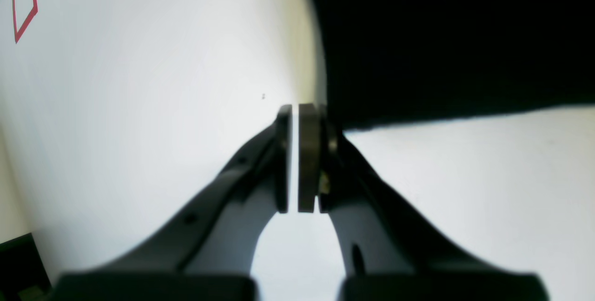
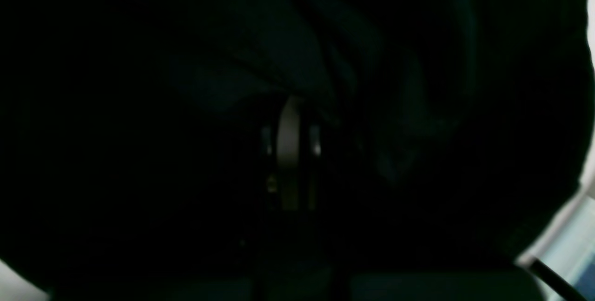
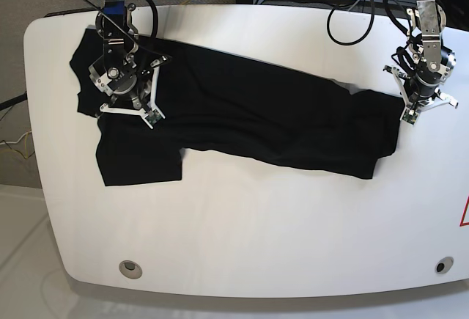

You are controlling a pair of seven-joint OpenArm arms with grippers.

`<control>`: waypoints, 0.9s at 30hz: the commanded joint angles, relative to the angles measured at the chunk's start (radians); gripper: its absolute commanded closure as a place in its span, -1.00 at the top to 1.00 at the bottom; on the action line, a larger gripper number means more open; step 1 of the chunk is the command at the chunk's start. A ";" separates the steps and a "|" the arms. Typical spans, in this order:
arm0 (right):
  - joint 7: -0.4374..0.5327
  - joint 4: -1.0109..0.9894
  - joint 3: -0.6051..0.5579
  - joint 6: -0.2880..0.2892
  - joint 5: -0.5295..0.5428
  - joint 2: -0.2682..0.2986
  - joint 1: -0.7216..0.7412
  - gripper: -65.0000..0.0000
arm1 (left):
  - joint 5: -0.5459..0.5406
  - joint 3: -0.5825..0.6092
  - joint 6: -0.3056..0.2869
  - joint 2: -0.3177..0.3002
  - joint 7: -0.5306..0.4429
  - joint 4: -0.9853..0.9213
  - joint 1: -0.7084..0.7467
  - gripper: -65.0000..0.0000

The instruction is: Fold the T-shirt properly

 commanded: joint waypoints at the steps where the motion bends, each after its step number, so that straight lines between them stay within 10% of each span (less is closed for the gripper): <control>1: -0.069 -0.020 0.002 0.015 -0.029 0.008 -0.001 -1.00 | 0.004 -0.006 0.009 -0.016 -0.010 0.015 -0.011 -0.95; 27: -0.069 -0.020 -0.007 0.017 -0.027 -0.073 0.061 -1.00 | 0.004 -0.006 0.009 -0.015 -0.007 0.023 -0.014 -0.95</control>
